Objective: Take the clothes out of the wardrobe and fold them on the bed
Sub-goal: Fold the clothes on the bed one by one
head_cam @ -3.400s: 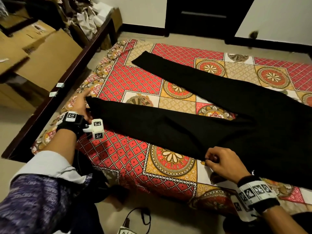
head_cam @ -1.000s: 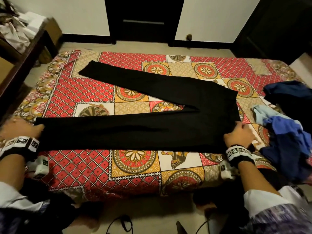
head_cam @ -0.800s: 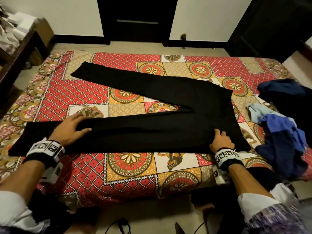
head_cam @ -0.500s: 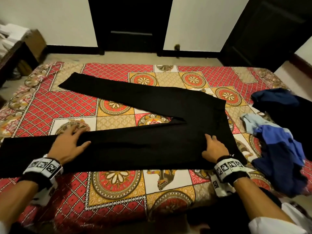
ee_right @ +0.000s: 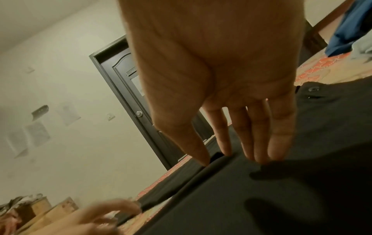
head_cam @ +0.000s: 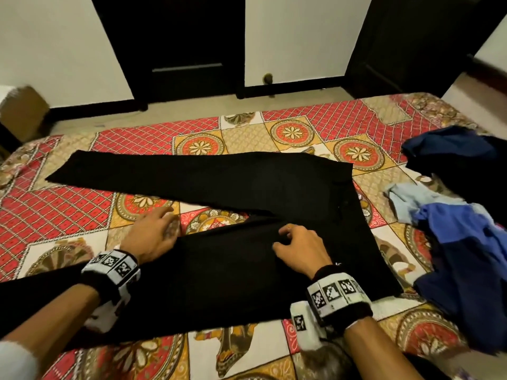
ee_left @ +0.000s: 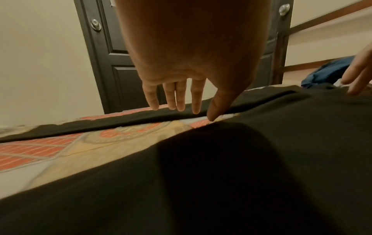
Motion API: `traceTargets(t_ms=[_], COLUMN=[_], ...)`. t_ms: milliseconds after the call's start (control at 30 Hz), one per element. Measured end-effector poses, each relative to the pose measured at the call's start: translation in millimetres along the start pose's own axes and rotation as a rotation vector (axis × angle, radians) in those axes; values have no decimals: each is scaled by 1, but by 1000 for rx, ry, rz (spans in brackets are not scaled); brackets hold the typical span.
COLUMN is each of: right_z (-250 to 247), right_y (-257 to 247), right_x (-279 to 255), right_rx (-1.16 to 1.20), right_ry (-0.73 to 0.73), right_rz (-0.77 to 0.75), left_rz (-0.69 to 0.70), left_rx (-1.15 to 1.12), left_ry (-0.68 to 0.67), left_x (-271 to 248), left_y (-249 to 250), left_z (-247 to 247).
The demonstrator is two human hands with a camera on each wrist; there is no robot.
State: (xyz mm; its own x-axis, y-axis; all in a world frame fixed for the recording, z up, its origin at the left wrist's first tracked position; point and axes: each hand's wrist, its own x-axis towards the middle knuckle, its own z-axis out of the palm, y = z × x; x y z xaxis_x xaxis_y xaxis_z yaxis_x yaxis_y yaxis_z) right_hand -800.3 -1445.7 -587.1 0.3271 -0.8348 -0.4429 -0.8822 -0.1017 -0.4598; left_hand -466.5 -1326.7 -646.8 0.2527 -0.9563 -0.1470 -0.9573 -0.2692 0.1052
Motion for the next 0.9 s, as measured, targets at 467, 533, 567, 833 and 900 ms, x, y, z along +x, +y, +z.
traceTargets(t_ms=[467, 533, 567, 833, 900], right_z=[-9, -13, -15, -11, -11], right_y=[-8, -6, -7, -6, -7], right_x=[6, 6, 5, 7, 13], right_rx=[248, 257, 260, 339, 454], right_ry=[-76, -67, -75, -51, -26], right_rz=[-114, -114, -112, -79, -7], left_rz=[-51, -111, -145, -79, 75], left_rx=[-206, -211, -214, -260, -330], left_ry=[67, 55, 38, 94, 211], left_x=[269, 291, 300, 279, 249], left_y=[131, 139, 141, 153, 159], left_z=[-14, -8, -4, -26, -48])
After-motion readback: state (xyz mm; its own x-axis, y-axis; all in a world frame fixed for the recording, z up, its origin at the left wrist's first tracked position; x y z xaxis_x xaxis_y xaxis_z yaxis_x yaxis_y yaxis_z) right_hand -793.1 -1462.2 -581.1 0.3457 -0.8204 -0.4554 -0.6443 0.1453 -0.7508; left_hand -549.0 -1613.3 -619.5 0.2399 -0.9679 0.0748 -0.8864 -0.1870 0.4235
